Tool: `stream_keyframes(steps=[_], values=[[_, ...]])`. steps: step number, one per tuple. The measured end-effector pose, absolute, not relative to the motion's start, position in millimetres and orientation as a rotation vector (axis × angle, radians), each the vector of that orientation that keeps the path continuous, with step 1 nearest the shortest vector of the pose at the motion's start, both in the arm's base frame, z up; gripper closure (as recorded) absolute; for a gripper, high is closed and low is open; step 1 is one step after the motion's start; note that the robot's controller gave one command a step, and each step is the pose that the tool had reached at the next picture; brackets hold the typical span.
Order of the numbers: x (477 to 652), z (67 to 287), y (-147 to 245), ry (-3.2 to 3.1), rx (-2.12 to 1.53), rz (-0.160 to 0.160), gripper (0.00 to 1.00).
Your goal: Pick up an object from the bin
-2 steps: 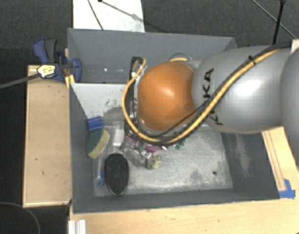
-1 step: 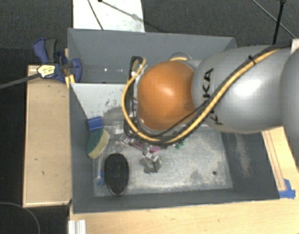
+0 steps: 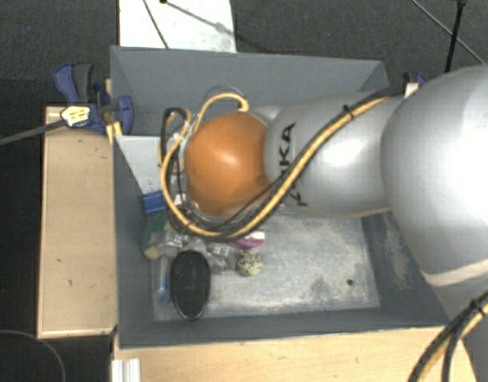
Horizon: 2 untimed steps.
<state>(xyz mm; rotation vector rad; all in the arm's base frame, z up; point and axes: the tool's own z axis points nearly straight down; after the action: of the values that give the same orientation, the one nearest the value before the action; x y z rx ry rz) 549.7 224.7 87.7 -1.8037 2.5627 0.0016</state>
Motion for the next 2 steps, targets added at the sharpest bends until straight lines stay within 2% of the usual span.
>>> stream_keyframes(steps=[1, 2], values=[[524.5, 77.1, 231.1, 1.994, -2.396, -0.01, 0.0], [522.8, 75.9, 229.8, 2.007, -2.397, -0.007, 1.0]])
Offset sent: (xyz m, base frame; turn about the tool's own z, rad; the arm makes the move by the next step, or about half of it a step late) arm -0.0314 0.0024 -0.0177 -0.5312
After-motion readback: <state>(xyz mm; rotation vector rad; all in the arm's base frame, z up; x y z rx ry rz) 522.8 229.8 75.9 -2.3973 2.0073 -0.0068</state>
